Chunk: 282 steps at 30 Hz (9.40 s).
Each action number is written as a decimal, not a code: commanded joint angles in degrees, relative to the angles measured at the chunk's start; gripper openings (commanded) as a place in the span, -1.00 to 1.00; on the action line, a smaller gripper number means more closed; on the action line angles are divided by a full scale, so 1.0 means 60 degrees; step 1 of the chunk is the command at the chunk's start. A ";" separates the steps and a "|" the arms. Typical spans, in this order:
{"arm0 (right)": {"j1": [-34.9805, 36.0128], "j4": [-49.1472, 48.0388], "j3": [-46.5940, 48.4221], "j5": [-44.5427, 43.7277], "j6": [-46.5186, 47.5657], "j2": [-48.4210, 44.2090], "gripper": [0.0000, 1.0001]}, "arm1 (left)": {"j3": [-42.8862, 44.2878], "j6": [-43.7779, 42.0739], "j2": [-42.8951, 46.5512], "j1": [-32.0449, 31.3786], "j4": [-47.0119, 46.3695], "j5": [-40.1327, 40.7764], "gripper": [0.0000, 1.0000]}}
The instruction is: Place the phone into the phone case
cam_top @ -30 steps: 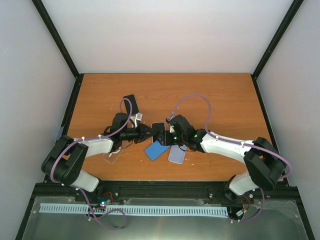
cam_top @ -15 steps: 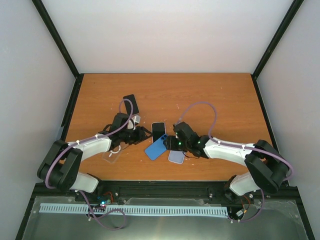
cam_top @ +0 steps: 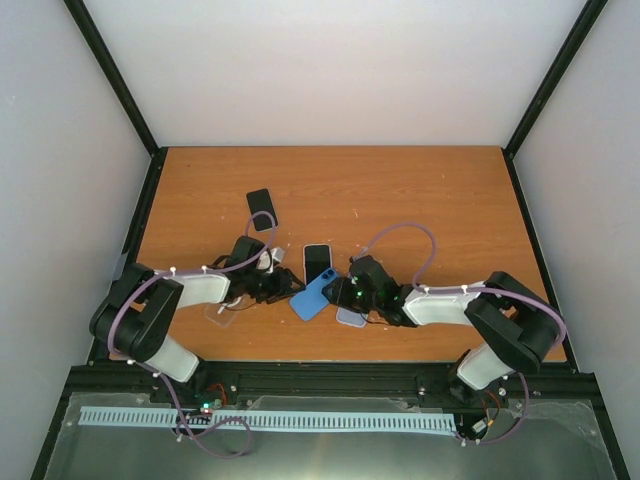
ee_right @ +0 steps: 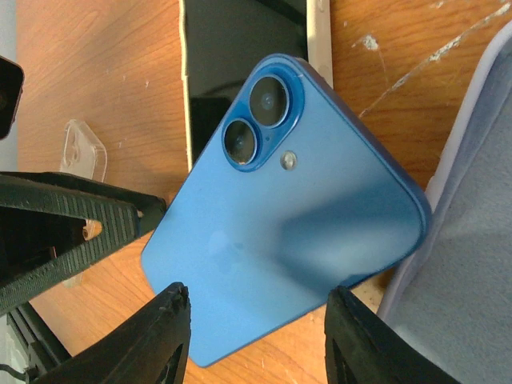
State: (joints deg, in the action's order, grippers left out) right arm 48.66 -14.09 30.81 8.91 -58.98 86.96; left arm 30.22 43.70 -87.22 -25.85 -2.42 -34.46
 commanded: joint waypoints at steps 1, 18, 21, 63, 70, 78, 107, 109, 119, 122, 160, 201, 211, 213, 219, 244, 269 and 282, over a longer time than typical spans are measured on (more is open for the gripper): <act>0.0122 -0.0227 0.0303 -0.0177 -0.0206 0.0534 -0.15 | 0.0339 -0.0543 -0.0308 -0.0043 -0.0057 -0.0248 -0.02; 0.0190 0.0856 0.0311 -0.0589 -0.0388 0.0586 -0.32 | -0.0212 -0.0344 -0.0067 -0.0043 -0.0549 -0.1312 -0.07; 0.0260 0.1286 0.0285 -0.0775 -0.0393 0.0305 -0.33 | -0.0267 -0.0316 -0.0124 -0.0043 -0.0599 -0.1310 -0.07; -0.0942 0.5039 0.0710 -0.2282 0.1316 -0.2441 -0.20 | 0.0297 -0.0539 0.2999 -0.1364 -0.0155 0.0902 -0.99; -0.1981 0.4128 -0.0512 -0.1322 0.1217 -0.2612 -0.15 | 0.1178 -0.0367 0.2587 -0.2781 -0.0052 0.2802 -0.99; -0.2106 0.2653 -0.1280 -0.0499 0.0562 -0.1945 -0.35 | 0.1903 0.0216 0.1434 -0.3772 -0.0200 0.3932 -0.99; -0.2092 0.2569 -0.3011 -0.0946 -0.1055 -0.5445 -0.13 | 0.2476 0.0061 -0.0021 -0.5087 -0.0083 0.6870 -0.99; -0.2097 0.2567 -0.2936 -0.0901 -0.1047 -0.5436 -0.13 | 0.2534 0.0023 -0.0076 -0.5129 0.0022 0.6902 -0.99; -0.2094 0.2757 -0.2769 -0.0983 -0.0951 -0.5422 -0.13 | 0.2766 0.0062 0.0141 -0.5331 0.0909 0.7328 -0.99; -0.2095 0.2737 -0.2797 -0.0996 -0.0966 -0.5400 -0.12 | 0.2619 -0.0149 0.0124 -0.5332 0.0729 0.7323 -0.99; -0.2109 0.0167 -0.1055 0.0813 -0.1744 -0.2785 0.27 | 0.3412 -0.1174 -0.0900 -0.6288 0.1346 0.8716 -0.87; -0.2410 0.1044 -0.1678 0.0039 -0.0590 -0.2474 -0.51 | 0.1717 -0.0079 -0.0092 -0.5147 -0.0482 0.6406 0.00; -0.2486 0.1823 -0.0902 -0.0067 0.0413 -0.1992 -0.55 | 0.1938 -0.0644 -0.1065 -0.4855 -0.0916 0.5638 0.10; -0.2493 0.1903 -0.0873 -0.0085 0.0563 -0.1970 -0.55 | 0.1923 -0.0668 -0.1147 -0.4842 -0.0948 0.5532 0.12; -0.2633 0.2100 -0.0682 -0.0002 0.1139 -0.1911 -0.55 | 0.1981 -0.0754 -0.1622 -0.4833 -0.1344 0.4890 0.14; -0.2998 0.2969 0.0648 0.0896 0.2710 -0.0858 -0.56 | 0.1506 0.0496 -0.0763 -0.3442 -0.1941 0.3844 0.14; -0.3101 0.3155 0.1224 0.1047 0.3423 -0.0313 -0.59 | 0.3026 -0.0410 -0.2806 -0.3441 -0.2183 0.3450 0.06; -0.3101 0.3555 0.1397 0.0255 0.3653 -0.0141 -0.60 | 0.2949 -0.0611 -0.2772 -0.3434 -0.2031 0.3682 0.06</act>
State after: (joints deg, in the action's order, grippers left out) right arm 30.02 7.77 37.98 11.14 -38.20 84.60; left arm 46.37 41.80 -103.02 -46.54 -13.28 -12.62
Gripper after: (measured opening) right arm 0.214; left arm 0.530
